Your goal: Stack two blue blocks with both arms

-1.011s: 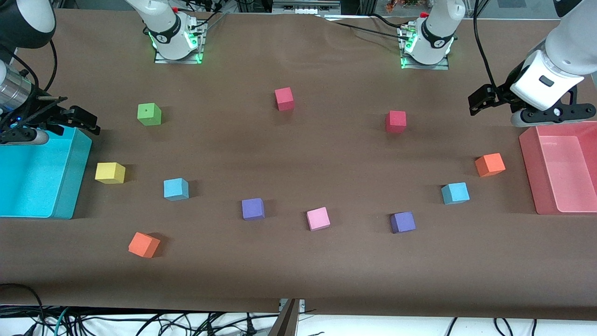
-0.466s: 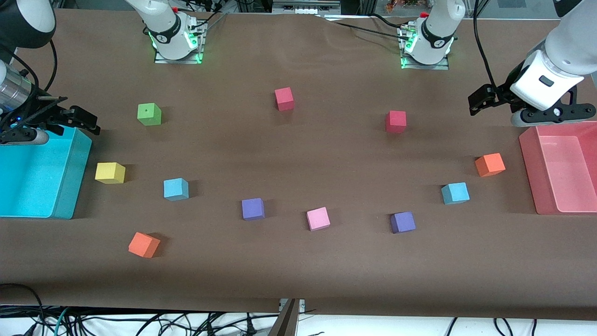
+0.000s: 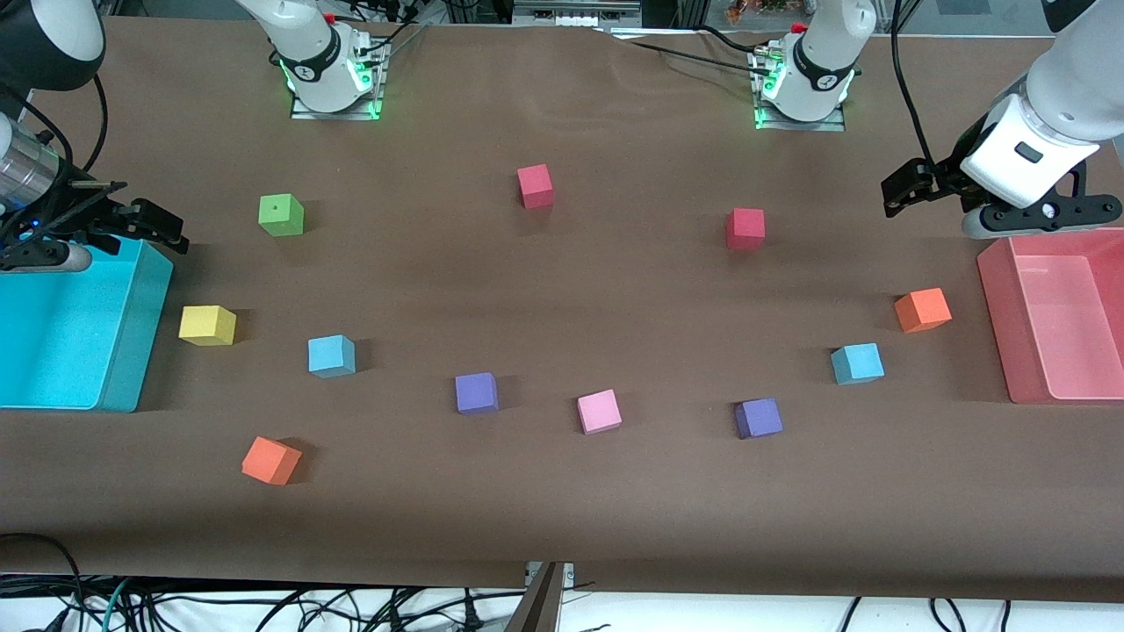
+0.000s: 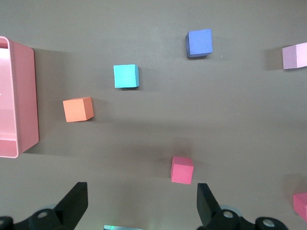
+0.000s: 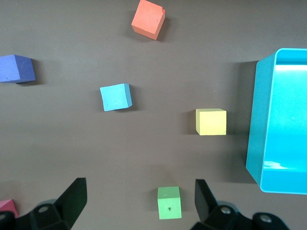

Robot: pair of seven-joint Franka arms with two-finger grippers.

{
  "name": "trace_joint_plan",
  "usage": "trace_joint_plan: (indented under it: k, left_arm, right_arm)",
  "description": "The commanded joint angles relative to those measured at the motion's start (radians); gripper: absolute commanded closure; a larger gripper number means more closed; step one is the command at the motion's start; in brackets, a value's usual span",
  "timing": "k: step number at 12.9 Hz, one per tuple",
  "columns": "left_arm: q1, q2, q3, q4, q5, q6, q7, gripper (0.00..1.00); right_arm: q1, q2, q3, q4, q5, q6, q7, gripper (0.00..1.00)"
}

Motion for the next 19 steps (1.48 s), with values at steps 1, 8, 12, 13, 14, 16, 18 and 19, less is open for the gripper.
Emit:
trace_joint_plan:
  k: [1,8,12,13,14,16,18,19]
  left_arm:
    - [0.000,-0.018,0.004,-0.014,-0.021,-0.008,0.013,0.00]
    - [0.005,-0.018,0.004,-0.015,-0.024,-0.009,0.013,0.00]
    - [0.005,-0.018,0.004,-0.014,-0.025,-0.008,0.013,0.00]
    - [0.005,-0.018,0.004,-0.014,-0.025,-0.008,0.013,0.00]
    - [0.005,-0.018,0.004,-0.012,-0.025,-0.008,0.015,0.00]
    - [0.003,-0.016,0.004,-0.012,-0.025,-0.005,0.015,0.00]
    - [0.005,-0.016,0.004,-0.012,-0.025,-0.006,0.015,0.00]
    - [0.005,-0.016,0.004,-0.012,-0.025,-0.006,0.015,0.00]
  right_arm:
    - [-0.021,-0.002,0.019,0.012,0.008,-0.015,-0.007,0.01]
    - [-0.021,0.014,0.019,0.013,0.008,-0.025,-0.005,0.01]
    - [-0.017,0.031,0.016,0.009,0.016,-0.029,-0.006,0.01]
    - [-0.015,0.027,0.016,0.004,0.016,-0.035,-0.003,0.01]
    - [-0.014,0.024,0.017,0.006,0.016,-0.037,-0.006,0.01]
    - [-0.014,0.030,0.019,0.001,0.014,-0.025,-0.011,0.01]
    - [-0.014,0.033,0.019,0.000,0.016,-0.032,-0.011,0.01]
    - [-0.014,0.034,0.019,0.000,0.014,-0.032,-0.010,0.01]
